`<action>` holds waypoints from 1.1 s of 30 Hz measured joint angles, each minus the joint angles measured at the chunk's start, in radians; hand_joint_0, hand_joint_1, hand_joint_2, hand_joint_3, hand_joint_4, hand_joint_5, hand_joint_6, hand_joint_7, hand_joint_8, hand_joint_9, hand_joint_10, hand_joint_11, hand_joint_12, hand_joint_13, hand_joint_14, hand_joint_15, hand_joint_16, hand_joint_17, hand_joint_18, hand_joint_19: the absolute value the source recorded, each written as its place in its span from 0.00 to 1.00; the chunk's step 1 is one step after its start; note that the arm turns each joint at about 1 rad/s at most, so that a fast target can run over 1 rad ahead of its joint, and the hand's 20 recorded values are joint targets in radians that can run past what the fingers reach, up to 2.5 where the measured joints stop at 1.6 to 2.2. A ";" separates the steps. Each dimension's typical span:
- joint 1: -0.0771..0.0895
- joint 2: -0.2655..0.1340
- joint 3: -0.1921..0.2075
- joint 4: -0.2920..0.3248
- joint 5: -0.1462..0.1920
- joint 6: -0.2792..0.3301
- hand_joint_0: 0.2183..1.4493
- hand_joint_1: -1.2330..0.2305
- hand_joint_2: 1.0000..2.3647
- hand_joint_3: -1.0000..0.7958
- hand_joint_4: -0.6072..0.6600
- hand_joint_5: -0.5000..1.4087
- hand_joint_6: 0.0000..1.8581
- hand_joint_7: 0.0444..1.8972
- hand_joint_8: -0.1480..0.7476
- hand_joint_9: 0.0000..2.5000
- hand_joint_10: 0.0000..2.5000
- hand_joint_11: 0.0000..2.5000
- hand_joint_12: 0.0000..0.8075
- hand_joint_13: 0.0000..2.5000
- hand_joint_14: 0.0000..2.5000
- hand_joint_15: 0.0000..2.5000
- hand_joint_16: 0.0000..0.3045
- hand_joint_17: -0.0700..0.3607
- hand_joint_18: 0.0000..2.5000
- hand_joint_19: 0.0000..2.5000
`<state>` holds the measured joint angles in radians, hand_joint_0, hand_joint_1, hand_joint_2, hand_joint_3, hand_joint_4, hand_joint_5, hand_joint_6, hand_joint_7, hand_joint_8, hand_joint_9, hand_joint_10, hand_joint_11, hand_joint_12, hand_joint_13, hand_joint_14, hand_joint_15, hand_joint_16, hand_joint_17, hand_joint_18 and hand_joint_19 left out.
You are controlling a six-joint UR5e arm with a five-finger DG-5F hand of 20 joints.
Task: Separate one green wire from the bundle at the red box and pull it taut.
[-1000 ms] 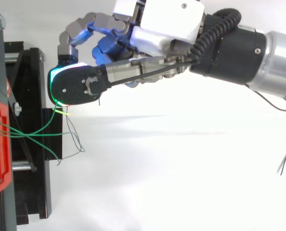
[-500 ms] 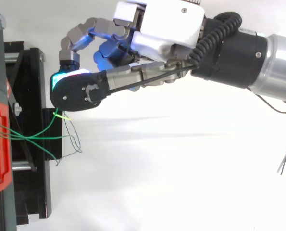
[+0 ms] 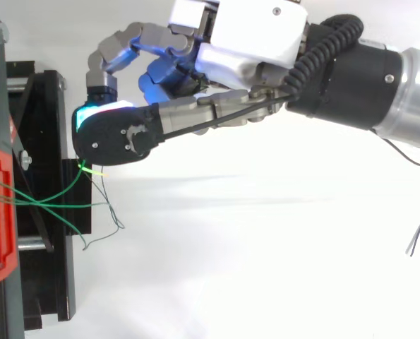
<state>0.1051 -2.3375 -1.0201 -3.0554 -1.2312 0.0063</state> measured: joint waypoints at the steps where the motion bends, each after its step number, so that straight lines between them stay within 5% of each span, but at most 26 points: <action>1: 0.000 0.004 0.000 -0.009 0.000 0.000 0.35 0.31 0.01 0.58 0.38 0.19 0.51 0.59 0.52 0.33 1.00 0.51 0.45 0.43 1.00 0.45 0.16 0.42 0.63 0.68; 14: 0.016 0.033 -0.001 -0.174 -0.016 0.017 0.35 0.31 0.01 0.58 0.41 0.19 0.51 0.59 0.53 0.34 1.00 0.52 0.46 0.43 1.00 0.46 0.17 0.43 0.64 0.67; 25: 0.030 0.045 -0.001 -0.185 -0.015 0.035 0.35 0.31 0.01 0.58 0.43 0.19 0.50 0.60 0.54 0.35 1.00 0.53 0.47 0.43 1.00 0.47 0.17 0.43 0.64 0.67; 33: 0.036 0.046 -0.003 -0.182 -0.013 0.033 0.32 0.38 0.01 0.45 0.57 0.18 0.50 0.58 0.49 0.33 1.00 0.57 0.43 0.41 1.00 0.48 0.13 0.37 0.63 0.77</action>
<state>0.1411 -2.2919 -1.0227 -3.2373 -1.2444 0.0397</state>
